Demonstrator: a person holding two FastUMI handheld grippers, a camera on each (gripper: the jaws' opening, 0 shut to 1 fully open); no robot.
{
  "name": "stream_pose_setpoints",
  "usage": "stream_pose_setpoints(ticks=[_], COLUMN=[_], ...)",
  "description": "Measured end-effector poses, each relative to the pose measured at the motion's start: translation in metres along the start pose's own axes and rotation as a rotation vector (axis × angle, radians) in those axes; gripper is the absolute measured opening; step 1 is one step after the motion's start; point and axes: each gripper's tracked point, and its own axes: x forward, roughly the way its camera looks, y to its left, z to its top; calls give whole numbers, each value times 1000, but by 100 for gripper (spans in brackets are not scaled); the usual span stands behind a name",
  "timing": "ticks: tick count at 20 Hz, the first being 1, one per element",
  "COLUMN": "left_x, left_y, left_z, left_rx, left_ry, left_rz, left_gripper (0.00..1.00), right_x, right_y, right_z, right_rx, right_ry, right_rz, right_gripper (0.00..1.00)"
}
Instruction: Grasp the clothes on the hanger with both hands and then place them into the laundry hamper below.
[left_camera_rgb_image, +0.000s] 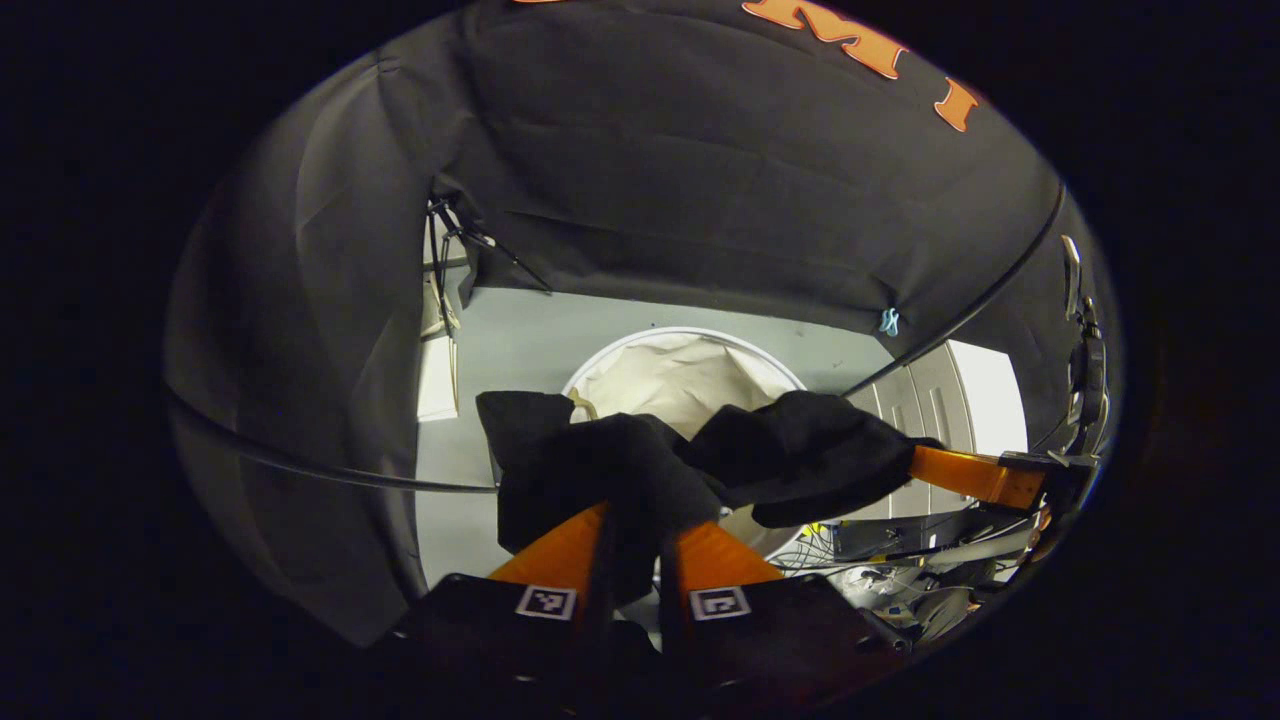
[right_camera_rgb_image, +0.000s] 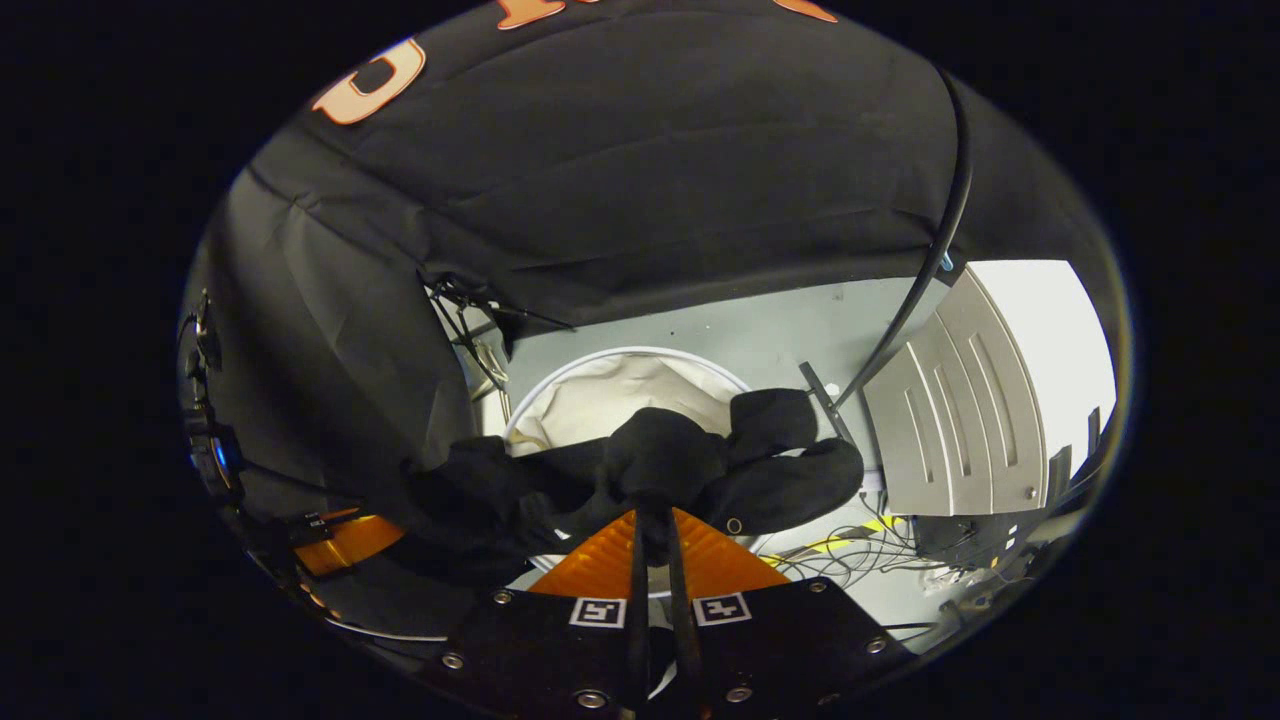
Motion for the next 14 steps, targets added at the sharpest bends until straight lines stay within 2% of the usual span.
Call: stream_pose_setpoints(ticks=[1,2,3,4,6,7,8,9,10,11,12,13,14], left_x=[3,4,4,3,1,1,-2,-3,-5,-4,-5,-5,-9], left_y=[2,5,6,6,9,7,8,8,10,11,10,8,5], left_z=[1,2,2,4,4,2,1,1,0,-2,-2,-4,-7], left_rx=[-4,-9,-15,-18,-20,-23,-22,-22,-22,-21,-21,-21,-22], left_ry=[1,-1,-2,-4,-5,-4,-6,-7,-8,-7,-5,-8,-10], left_rz=[-1,0,6,12,25,17,22,23,32,31,30,30,34], left_gripper=[29,46,62,56,56,50,65,81,88,88,92,98,98], right_x=[1,0,0,0,-5,-6,-8,-10,-12,-14,-18,-20,-24], right_y=[-2,-2,-4,-5,-7,-7,-7,-6,-6,-7,-9,-11,-12], right_z=[-2,-4,-4,-3,-2,-4,-4,-4,-4,-4,-5,-3,-4], right_rx=[-12,-20,-26,-31,-29,-27,-24,-22,-19,-18,-18,-16,-13], right_ry=[1,2,2,-1,-5,-9,-12,-15,-18,-21,-27,-33,-35], right_rz=[-11,-19,-24,-32,-38,-38,-37,-36,-36,-37,-41,-47,-52], right_gripper=[12,14,21,25,36,44,39,54,58,67,62,80,83])
